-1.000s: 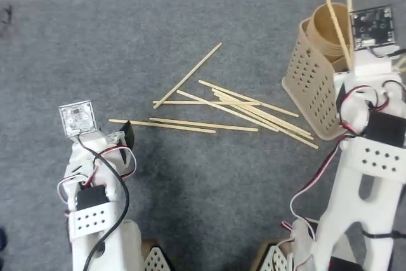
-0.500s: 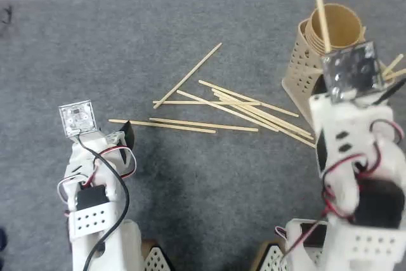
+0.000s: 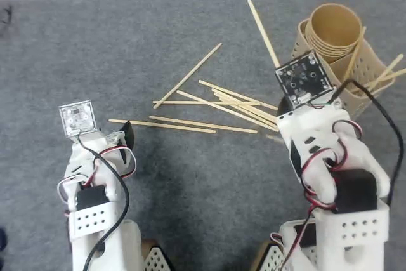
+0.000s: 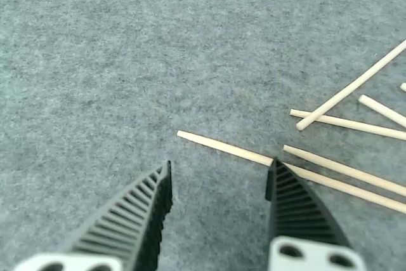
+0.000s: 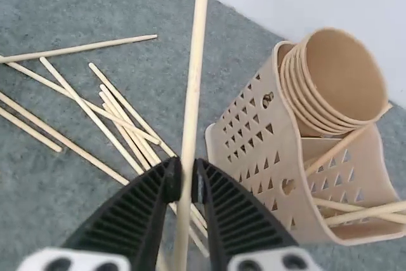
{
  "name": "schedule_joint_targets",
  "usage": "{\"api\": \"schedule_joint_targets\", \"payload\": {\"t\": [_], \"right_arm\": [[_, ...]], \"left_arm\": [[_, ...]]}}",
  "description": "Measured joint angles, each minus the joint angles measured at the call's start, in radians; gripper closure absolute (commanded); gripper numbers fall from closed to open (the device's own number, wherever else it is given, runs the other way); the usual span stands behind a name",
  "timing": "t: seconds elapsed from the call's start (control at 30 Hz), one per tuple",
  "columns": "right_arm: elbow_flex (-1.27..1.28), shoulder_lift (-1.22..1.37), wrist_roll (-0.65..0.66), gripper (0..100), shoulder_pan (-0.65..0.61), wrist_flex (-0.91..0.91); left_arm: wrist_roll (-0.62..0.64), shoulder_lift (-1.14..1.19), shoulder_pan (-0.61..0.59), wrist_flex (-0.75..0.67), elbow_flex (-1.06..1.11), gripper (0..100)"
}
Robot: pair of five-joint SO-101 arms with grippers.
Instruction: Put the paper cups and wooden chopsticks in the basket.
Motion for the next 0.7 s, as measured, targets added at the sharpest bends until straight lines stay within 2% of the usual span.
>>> {"api": "schedule_joint_targets", "payload": {"t": [0.17,0.37,0.5,0.7], "right_arm": [[0.005,-0.002,0.0,99.1,-0.003,-0.006],[-0.035,-0.003,-0.031,99.1,0.135,-0.075],[-0.009,-0.005,-0.135,99.1,0.265,-0.229],[0.276,-0.1,-0.186,99.1,0.334,-0.577]], "left_arm": [[0.0,0.0,0.0,0.0,0.0,78],[0.0,0.0,0.0,0.0,0.0,78],[0.0,0.0,0.0,0.0,0.0,78],[0.0,0.0,0.0,0.0,0.0,78]]}}
